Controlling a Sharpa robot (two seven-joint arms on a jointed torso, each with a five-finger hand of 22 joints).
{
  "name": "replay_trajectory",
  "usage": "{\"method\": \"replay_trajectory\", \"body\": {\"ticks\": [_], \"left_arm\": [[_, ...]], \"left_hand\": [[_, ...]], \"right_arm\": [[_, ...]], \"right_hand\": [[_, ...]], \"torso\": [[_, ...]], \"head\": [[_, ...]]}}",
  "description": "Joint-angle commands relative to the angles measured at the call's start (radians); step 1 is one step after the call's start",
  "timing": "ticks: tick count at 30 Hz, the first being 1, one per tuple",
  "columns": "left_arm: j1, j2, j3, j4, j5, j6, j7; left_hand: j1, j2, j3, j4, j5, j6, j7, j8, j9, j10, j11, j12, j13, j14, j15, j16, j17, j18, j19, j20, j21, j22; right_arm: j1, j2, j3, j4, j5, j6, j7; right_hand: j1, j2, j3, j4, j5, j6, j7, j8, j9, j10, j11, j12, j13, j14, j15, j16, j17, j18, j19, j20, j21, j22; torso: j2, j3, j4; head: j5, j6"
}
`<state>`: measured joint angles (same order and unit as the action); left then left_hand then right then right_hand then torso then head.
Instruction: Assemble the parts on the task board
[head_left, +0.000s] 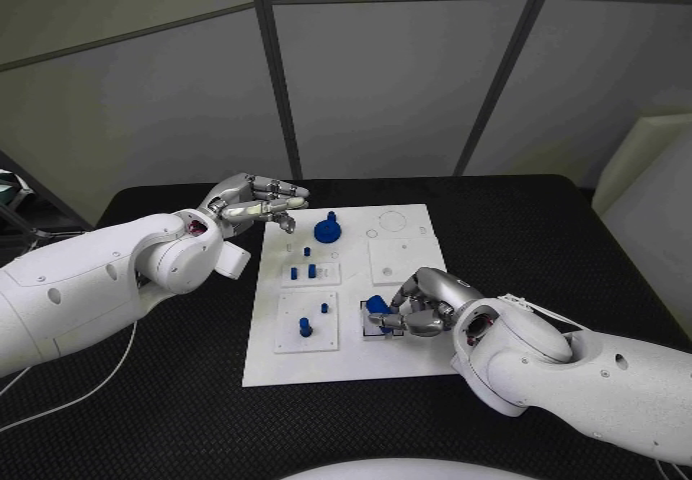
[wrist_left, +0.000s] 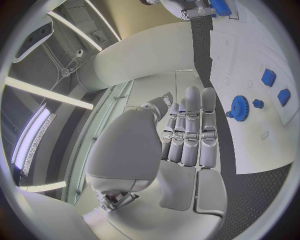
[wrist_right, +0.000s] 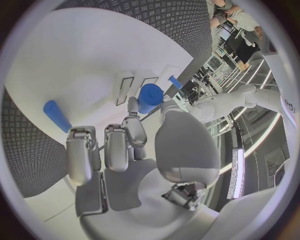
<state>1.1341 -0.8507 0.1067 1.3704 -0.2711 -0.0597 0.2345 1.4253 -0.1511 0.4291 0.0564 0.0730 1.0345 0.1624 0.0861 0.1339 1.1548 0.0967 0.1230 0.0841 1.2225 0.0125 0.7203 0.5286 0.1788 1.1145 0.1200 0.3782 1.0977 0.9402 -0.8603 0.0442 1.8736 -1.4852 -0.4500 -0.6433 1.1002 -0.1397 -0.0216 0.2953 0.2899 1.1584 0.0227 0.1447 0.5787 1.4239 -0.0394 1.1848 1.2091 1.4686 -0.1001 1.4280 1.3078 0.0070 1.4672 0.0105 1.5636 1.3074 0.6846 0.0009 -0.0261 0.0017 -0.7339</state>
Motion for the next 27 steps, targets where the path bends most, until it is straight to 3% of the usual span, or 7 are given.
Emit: {"method": "replay_trajectory", "body": {"ticks": [1, 6, 11, 17, 21, 24, 27], "left_arm": [[0.001, -0.002, 0.001, 0.005, 0.006, 0.009, 0.003], [0.002, -0.004, 0.001, 0.006, 0.006, 0.009, 0.003], [0.002, -0.005, 0.001, 0.007, 0.006, 0.009, 0.003], [0.002, -0.006, 0.001, 0.006, 0.006, 0.008, 0.002], [0.002, -0.006, 0.001, 0.005, 0.006, 0.009, 0.002], [0.002, -0.005, 0.001, 0.005, 0.006, 0.009, 0.002], [0.001, -0.005, 0.001, 0.004, 0.006, 0.009, 0.002]], "left_hand": [[-0.01, 0.0, -0.002, 0.001, 0.005, 0.0, 0.006, -0.006, 0.001, -0.002, 0.006, -0.004, 0.002, -0.001, 0.007, -0.002, -0.001, 0.002, -0.005, 0.003, -0.003, -0.001], [-0.01, 0.0, -0.002, 0.001, 0.005, 0.0, 0.006, -0.006, 0.001, -0.002, 0.006, -0.004, 0.002, -0.001, 0.007, -0.002, -0.001, 0.002, -0.005, 0.003, -0.003, -0.001], [-0.01, 0.0, -0.002, 0.001, 0.005, 0.0, 0.006, -0.006, 0.001, -0.002, 0.006, -0.004, 0.002, -0.001, 0.007, -0.002, -0.001, 0.002, -0.005, 0.003, -0.003, -0.001], [-0.01, 0.0, -0.002, 0.001, 0.005, 0.0, 0.006, -0.006, 0.001, -0.002, 0.006, -0.004, 0.002, -0.001, 0.007, -0.002, -0.001, 0.002, -0.005, 0.003, -0.003, -0.001], [-0.01, 0.0, -0.002, 0.001, 0.005, 0.0, 0.006, -0.006, 0.001, -0.002, 0.006, -0.004, 0.002, -0.001, 0.007, -0.002, -0.001, 0.002, -0.005, 0.003, -0.003, -0.001], [-0.01, 0.0, -0.002, 0.001, 0.005, 0.0, 0.006, -0.006, 0.001, -0.002, 0.006, -0.004, 0.002, -0.001, 0.007, -0.002, -0.001, 0.002, -0.005, 0.003, -0.003, -0.001], [-0.01, 0.0, -0.002, 0.001, 0.005, 0.0, 0.006, -0.006, 0.001, -0.002, 0.006, -0.004, 0.002, -0.001, 0.007, -0.002, -0.001, 0.002, -0.005, 0.003, -0.003, -0.001]], "right_arm": [[0.002, 0.009, 0.001, -0.007, -0.002, 0.014, -0.009], [0.002, 0.025, 0.001, -0.017, -0.008, 0.008, -0.01], [0.002, 0.031, 0.001, -0.026, -0.02, 0.001, -0.021], [0.001, 0.029, 0.001, -0.023, -0.03, -0.003, -0.018], [0.001, 0.019, 0.001, -0.005, -0.036, -0.001, -0.003], [0.001, 0.012, 0.001, 0.007, -0.041, 0.008, 0.006], [0.001, 0.006, 0.001, 0.015, -0.045, 0.014, 0.012]], "right_hand": [[-0.028, -0.005, -0.028, 0.0, -0.007, 0.002, 0.006, -0.005, 0.007, 0.001, -0.003, -0.006, -0.001, 0.052, -0.007, -0.003, 0.006, -0.003, 0.098, -0.006, -0.006, 0.252], [-0.054, -0.01, -0.095, 0.001, -0.127, 0.003, 0.006, -0.014, 0.028, -0.001, -0.003, -0.017, -0.003, 0.051, -0.008, -0.007, 0.001, -0.002, 0.096, -0.007, -0.011, 0.247], [-0.101, -0.044, -0.14, 0.003, -0.233, -0.004, 0.009, -0.024, 0.041, -0.008, -0.001, -0.035, -0.013, 0.048, -0.006, -0.017, -0.012, 0.001, 0.092, -0.006, -0.02, 0.241], [-0.127, -0.061, -0.161, 0.004, -0.24, -0.008, 0.01, -0.028, 0.047, -0.011, -0.001, -0.043, -0.018, 0.046, -0.006, -0.02, -0.017, 0.002, 0.091, -0.006, -0.024, 0.237], [-0.082, -0.034, -0.131, 0.002, -0.235, -0.003, 0.009, -0.03, 0.056, -0.008, -0.001, -0.04, -0.012, 0.048, -0.006, -0.018, -0.012, 0.0, 0.093, -0.006, -0.018, 0.242], [0.042, 0.012, -0.086, -0.024, -0.191, 0.002, 0.008, -0.034, 0.067, -0.005, -0.002, -0.039, -0.007, 0.049, -0.006, -0.016, -0.009, -0.001, 0.095, -0.006, -0.015, 0.245], [0.107, 0.021, -0.083, -0.043, -0.187, 0.007, 0.007, -0.037, 0.076, -0.004, -0.003, -0.038, -0.003, 0.05, -0.007, -0.014, -0.003, -0.002, 0.096, -0.006, -0.011, 0.249]], "torso": [[0.0, 0.0011, -0.0015], [-0.001, 0.0012, -0.0012], [-0.001, 0.0012, -0.0025], [0.0, 0.0022, -0.0038], [0.0, 0.0034, -0.0039], [0.0, 0.0032, -0.0046], [-0.001, 0.0027, -0.0037]], "head": [[0.001, -0.001], [0.005, -0.002], [0.007, -0.001], [0.008, 0.0], [0.009, 0.001], [0.009, 0.001], [0.009, -0.001]]}}
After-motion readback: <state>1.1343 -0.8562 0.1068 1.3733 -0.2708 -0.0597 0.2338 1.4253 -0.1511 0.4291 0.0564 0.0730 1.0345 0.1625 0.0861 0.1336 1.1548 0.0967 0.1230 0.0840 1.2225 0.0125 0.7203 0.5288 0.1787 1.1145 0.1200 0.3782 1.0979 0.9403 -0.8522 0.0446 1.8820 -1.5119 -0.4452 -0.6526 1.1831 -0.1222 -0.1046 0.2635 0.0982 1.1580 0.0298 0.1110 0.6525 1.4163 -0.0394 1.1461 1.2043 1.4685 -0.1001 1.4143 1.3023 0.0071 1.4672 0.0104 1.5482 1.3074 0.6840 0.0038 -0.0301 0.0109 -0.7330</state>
